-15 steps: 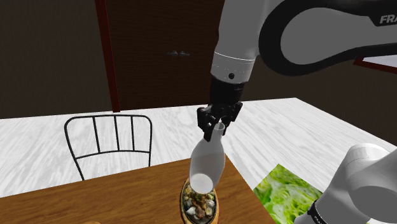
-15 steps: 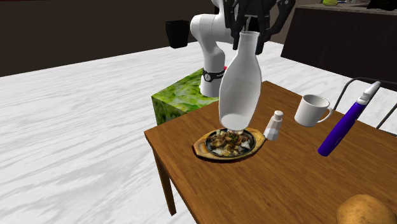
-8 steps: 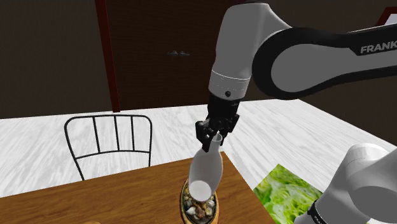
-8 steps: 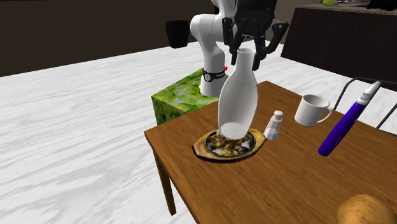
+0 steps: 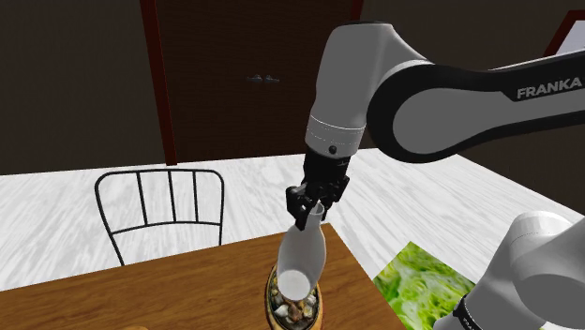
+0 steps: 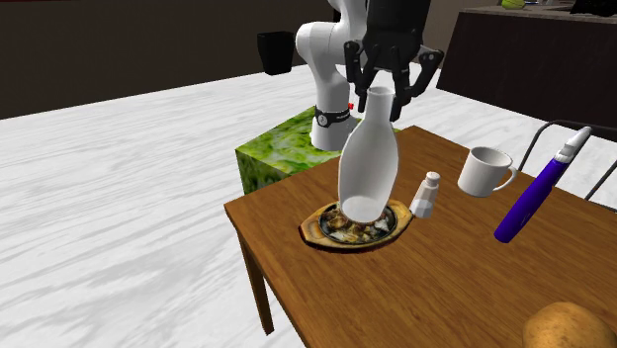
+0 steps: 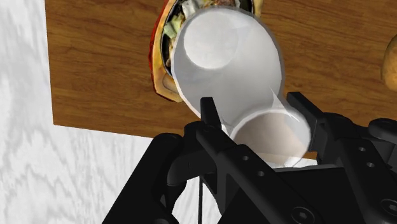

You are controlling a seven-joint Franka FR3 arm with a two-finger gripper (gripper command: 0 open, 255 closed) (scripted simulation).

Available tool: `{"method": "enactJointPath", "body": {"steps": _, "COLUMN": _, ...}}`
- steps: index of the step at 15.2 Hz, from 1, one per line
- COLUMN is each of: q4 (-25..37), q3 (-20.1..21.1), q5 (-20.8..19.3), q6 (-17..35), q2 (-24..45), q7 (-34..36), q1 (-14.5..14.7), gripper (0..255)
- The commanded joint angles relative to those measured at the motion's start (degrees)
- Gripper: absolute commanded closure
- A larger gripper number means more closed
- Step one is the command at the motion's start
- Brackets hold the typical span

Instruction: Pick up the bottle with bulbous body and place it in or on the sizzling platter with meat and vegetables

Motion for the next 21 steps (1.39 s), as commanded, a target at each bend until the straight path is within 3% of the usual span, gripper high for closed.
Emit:
{"method": "enactJointPath", "body": {"steps": 1, "q4": -0.34, "q3": 0.07, "q5": 0.00, "q6": -0.06, "q2": 0.24, "q7": 0.01, "q1": 0.00, "gripper": 255}}
{"method": "enactJointPath", "body": {"steps": 3, "q4": -0.34, "q3": 0.06, "q5": -0.01, "q6": -0.06, "q2": 0.25, "q7": 0.02, "q1": 0.01, "gripper": 255}}
{"method": "enactJointPath", "body": {"steps": 4, "q4": -0.17, "q3": 0.13, "q5": -0.04, "q6": -0.13, "q2": 0.35, "q7": 0.12, "q1": 0.00, "gripper": 0}}
{"method": "enactJointPath", "body": {"steps": 9, "q4": -0.35, "q3": 0.06, "q5": 0.00, "q6": -0.06, "q2": 0.25, "q7": 0.02, "q1": 0.01, "gripper": 0}}
{"method": "enactJointPath", "body": {"steps": 13, "q4": 5.65, "q3": -1.25, "q5": -0.32, "q6": -7.63, "q2": -1.37, "q7": -0.12, "q1": -0.11, "gripper": 0}}
{"method": "enactJointPath", "body": {"steps": 21, "q4": 5.65, "q3": -1.25, "q5": -0.33, "q6": -7.63, "q2": -1.37, "q7": -0.11, "q1": -0.10, "gripper": 0}}
